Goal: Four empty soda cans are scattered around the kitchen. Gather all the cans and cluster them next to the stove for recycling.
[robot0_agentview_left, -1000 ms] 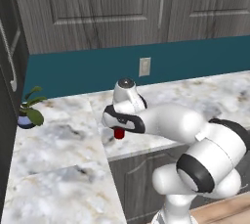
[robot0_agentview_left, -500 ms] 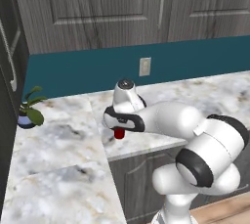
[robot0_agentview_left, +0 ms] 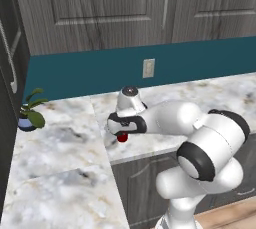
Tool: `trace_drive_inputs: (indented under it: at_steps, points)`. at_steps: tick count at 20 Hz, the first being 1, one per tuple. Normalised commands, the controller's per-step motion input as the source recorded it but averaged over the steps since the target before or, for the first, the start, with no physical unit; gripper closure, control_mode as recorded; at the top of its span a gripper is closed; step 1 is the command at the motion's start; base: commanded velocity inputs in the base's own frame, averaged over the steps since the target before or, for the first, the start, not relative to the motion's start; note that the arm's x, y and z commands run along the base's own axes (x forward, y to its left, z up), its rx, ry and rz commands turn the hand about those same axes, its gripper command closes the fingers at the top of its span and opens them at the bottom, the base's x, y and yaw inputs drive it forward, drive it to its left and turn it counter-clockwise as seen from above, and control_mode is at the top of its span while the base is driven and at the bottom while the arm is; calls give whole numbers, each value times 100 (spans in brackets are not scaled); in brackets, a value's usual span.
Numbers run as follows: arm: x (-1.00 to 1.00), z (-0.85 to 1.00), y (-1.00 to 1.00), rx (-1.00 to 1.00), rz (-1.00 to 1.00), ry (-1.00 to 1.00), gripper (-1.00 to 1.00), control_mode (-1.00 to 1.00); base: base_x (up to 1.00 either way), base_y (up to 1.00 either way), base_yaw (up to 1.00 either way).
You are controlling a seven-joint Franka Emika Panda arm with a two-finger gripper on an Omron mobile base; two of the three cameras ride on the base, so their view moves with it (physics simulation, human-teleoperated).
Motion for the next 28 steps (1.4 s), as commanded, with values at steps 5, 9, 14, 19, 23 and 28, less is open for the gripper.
trace_drive_inputs:
  at_steps: [5, 9, 14, 19, 23, 28]
  points:
    - [28, -19, 0, 1, 0, 0, -100, -100, 0, 0, 0]
    - [28, -18, 0, 0, 0, 0, -100, -100, 0, 0, 0]
    - [8, -25, 0, 0, 0, 0, -100, -100, 0, 0, 0]
    - [-1, -37, 0, 6, 0, 0, 100, -100, 0, 0, 0]
    - [-3, -23, 0, 3, 0, 0, 100, -100, 0, 0, 0]
    - [-6, 16, -9, 2, -3, 0, 100, -100, 0, 0, 0]
